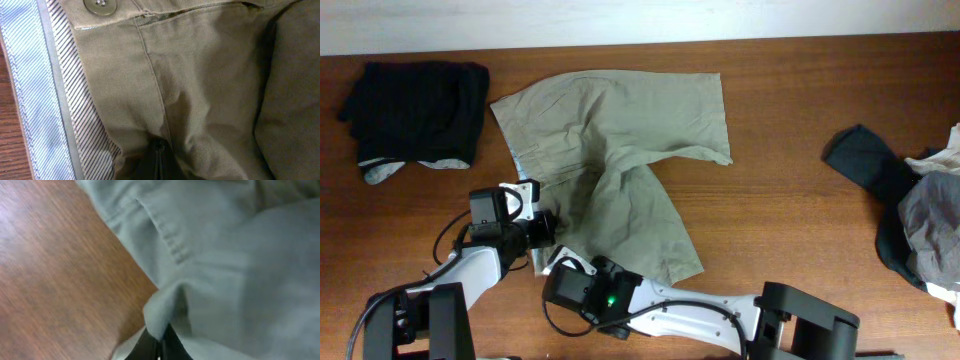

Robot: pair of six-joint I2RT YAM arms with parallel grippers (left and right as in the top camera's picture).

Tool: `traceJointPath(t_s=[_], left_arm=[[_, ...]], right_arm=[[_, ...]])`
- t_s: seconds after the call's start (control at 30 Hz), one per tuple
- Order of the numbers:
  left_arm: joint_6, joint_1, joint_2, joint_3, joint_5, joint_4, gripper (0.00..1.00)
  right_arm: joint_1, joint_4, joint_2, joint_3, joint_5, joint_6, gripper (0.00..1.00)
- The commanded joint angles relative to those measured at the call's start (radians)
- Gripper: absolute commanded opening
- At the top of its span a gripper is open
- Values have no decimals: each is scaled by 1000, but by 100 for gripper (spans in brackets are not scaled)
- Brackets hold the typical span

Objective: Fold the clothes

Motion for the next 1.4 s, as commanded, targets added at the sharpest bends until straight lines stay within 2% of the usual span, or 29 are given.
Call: traceJointPath(t_s=[0.0,0.17,0.23,0.37,0.43,0.5,0.63,0.67,0.7,0.73,0.83,0.93,1.1,1.23,1.37], left_arm=[[-5,0,21,-9,12,-12,1],[-5,0,21,-9,8,-11,0],[-5,0,21,-9,9,-11,1],[-5,0,21,-9,-11,-14,1],[-5,0,21,-9,-18,-19,1],[-5,0,21,-9,-18,-20,0],[-6,0,21,-9,-31,-23,1],[-6,0,21,-9,-43,-29,0],[-6,0,21,-9,-53,-32,0],[-6,0,21,-8,-63,-35,0],[-6,0,21,-3,-77,-39,1],[-6,0,21,17,-77,-65,1],[-6,0,21,63,-77,-148,0],[-5,0,16,116,-76,-230,0],[10,-1,-45,202,-73,-346,0]], right_arm=[[-39,-81,-15,47,71,65,4],[-162,-256,-160,155,253,61,4],[-217,-277,-204,160,272,35,4],[-436,-327,-283,160,282,-123,4],[-554,-330,-293,160,320,-151,4],[-659,-342,-293,162,299,-148,4],[-856,-441,-293,162,94,-45,4],[-899,-469,-293,162,81,-13,22],[-932,-488,-293,162,80,11,72],[-962,-505,-295,163,77,22,99],[-1033,-571,-316,185,71,24,99],[-1043,-592,-375,192,54,23,99],[-1105,-592,-409,192,-268,21,99],[-1305,-602,-362,191,-620,81,99],[-1399,-632,-349,191,-656,65,99]])
